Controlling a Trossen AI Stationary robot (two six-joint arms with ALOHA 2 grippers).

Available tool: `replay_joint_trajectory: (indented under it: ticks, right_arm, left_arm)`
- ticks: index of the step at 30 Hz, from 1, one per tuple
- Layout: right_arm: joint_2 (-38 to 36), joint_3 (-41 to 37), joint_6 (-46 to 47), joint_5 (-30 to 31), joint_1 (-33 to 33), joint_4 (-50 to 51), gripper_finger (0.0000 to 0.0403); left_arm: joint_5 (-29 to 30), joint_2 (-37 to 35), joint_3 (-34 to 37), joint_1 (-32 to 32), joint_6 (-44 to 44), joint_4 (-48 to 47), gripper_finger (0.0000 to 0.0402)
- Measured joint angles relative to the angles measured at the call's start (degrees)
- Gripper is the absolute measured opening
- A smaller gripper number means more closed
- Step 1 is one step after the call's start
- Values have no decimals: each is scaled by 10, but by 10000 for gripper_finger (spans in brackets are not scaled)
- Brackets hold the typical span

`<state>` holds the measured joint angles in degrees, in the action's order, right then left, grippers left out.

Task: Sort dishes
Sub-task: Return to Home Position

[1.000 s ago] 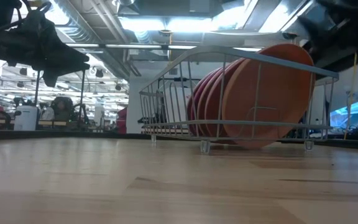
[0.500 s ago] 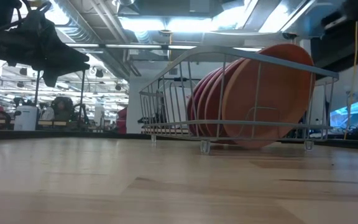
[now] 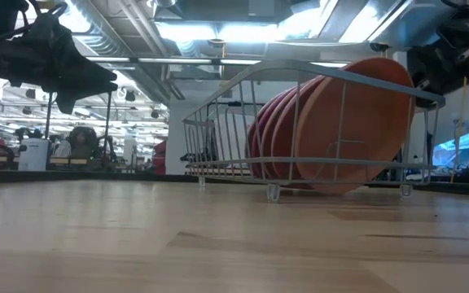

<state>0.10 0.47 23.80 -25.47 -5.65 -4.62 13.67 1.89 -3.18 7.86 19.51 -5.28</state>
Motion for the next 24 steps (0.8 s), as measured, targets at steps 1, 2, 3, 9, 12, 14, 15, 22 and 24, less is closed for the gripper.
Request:
replay_joint_trajectory:
  ticks: [1,2,3,9,12,14,15,22,24]
  right_arm:
    - [0,0,-6,0,0,0,170]
    - [0,0,-15,0,0,-1,170]
    - [0,0,-19,3,0,0,170]
    - [0,0,-28,5,0,2,170]
    - [0,0,-28,5,0,2,170]
    - [0,0,-29,5,0,2,170]
    - [0,0,-29,5,0,2,170]
    - [0,0,-29,5,0,3,170]
    - [0,0,-29,5,0,3,170]
  left_arm:
    - [0,0,0,0,0,0,115]
    - [0,0,0,0,0,0,115]
    - [0,0,0,0,0,1,115]
    - [0,0,0,0,0,0,115]
    - [0,0,0,0,0,0,115]
    - [0,0,0,0,0,0,115]
    - [0,0,0,0,0,0,115]
    - [0,0,0,0,0,0,115]
    - [0,0,0,0,0,0,115]
